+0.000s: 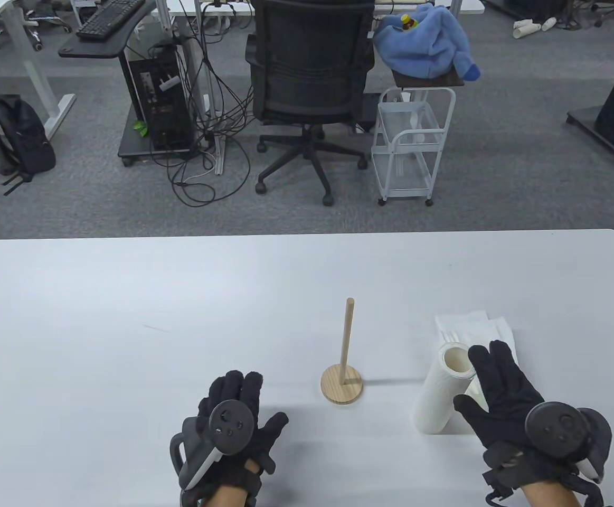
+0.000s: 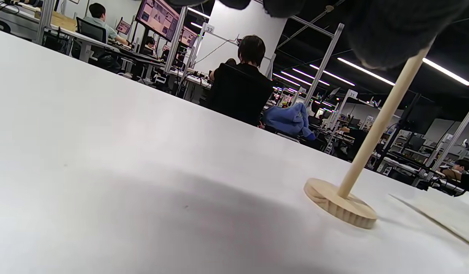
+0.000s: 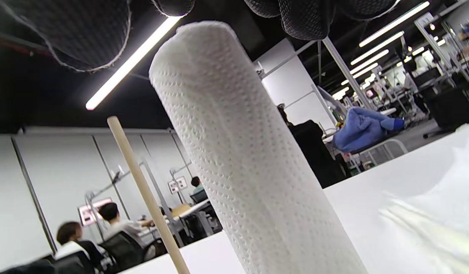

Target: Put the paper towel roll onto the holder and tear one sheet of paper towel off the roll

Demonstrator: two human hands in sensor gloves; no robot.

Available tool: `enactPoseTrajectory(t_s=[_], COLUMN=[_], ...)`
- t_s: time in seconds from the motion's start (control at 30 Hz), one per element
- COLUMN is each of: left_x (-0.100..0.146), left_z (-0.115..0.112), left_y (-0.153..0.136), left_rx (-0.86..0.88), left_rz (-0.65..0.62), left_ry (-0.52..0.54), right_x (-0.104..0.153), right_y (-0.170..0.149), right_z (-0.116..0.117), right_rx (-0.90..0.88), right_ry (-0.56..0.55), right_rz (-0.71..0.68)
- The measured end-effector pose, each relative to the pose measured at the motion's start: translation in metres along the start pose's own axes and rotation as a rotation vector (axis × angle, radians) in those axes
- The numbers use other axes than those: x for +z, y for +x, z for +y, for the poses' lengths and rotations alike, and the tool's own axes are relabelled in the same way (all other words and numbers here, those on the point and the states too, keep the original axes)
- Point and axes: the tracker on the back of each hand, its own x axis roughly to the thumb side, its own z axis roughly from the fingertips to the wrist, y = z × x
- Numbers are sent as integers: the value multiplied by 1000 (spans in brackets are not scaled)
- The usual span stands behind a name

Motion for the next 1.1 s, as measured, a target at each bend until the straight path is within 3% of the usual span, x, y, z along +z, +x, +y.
enactPoseTrajectory(t_s=[0.07, 0.13, 0.33, 0.53, 0.73, 1.1], left_x=[1, 2, 3, 2, 1, 2], left_z=[1, 2, 8, 8, 7, 7], left_y=[-3, -4, -7, -10, -9, -10], left_rx=[30, 49, 101, 143, 143, 165], left_rz=[4, -1, -20, -19, -25, -18], left_ry=[1, 13, 49, 46, 42, 34], right_x=[-1, -2, -3, -4, -19, -65], right_y=[5, 8, 2, 7, 35, 115], right_z=[5, 8, 27, 27, -2, -71], right_rx=[30, 46, 61, 12, -15, -17], right_ry=[-11, -90, -57, -119, -169, -275], right_rz=[-5, -45, 10, -23, -70, -211])
